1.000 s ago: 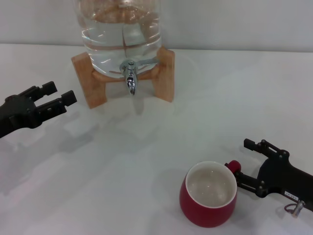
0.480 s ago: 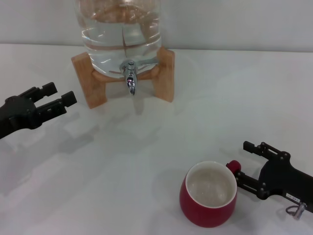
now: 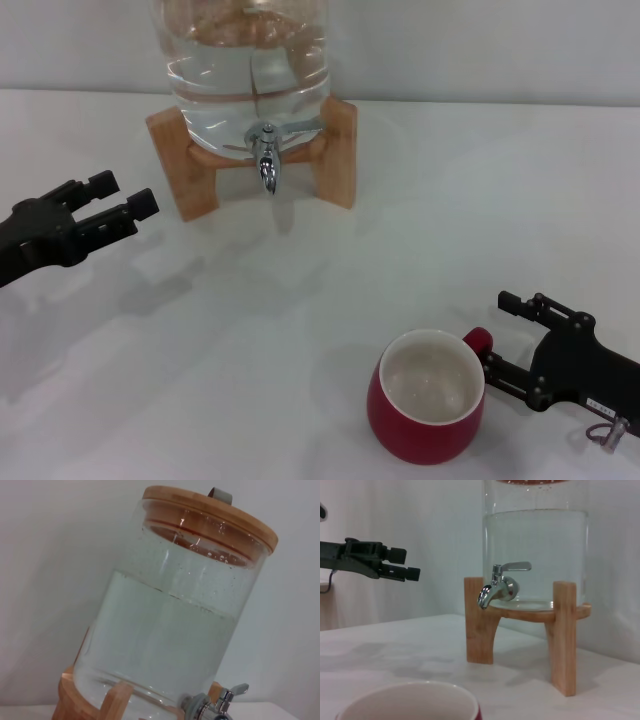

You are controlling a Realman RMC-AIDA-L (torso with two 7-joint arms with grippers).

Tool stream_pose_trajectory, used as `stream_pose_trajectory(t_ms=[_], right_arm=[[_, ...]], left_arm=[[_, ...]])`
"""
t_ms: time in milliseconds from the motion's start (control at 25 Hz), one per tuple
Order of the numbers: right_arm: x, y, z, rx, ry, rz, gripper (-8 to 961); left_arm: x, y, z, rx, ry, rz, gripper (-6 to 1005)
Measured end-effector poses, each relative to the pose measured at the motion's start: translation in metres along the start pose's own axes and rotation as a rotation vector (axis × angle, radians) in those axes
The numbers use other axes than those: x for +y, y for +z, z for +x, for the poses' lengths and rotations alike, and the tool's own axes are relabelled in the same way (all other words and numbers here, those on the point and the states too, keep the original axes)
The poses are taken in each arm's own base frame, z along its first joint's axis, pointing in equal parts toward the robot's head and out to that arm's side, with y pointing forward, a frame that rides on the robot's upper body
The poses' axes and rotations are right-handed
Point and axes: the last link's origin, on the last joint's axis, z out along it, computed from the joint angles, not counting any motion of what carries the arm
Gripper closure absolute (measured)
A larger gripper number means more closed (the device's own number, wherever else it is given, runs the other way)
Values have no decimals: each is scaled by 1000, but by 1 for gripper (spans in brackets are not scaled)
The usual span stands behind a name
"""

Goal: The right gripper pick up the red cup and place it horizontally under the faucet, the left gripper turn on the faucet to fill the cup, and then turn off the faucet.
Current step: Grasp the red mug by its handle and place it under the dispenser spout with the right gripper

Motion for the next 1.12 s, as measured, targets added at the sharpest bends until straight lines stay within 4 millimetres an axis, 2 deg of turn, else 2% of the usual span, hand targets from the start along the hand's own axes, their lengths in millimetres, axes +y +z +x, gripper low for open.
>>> stream_pose_trajectory(t_ms=[360, 480, 680, 1120], right_arm=[[2, 1, 1, 3, -6, -11, 284], [2, 1, 0, 4, -1, -11, 508], [1, 2, 0, 5, 0, -8, 709], [0, 4, -4, -35, 39, 24, 780]], left_arm=[[1, -1, 0, 3, -4, -3, 112], [2, -1, 0, 4, -5, -8, 112], [2, -1, 0, 6, -5, -11, 112], [2, -1, -1, 5, -9, -12, 112]])
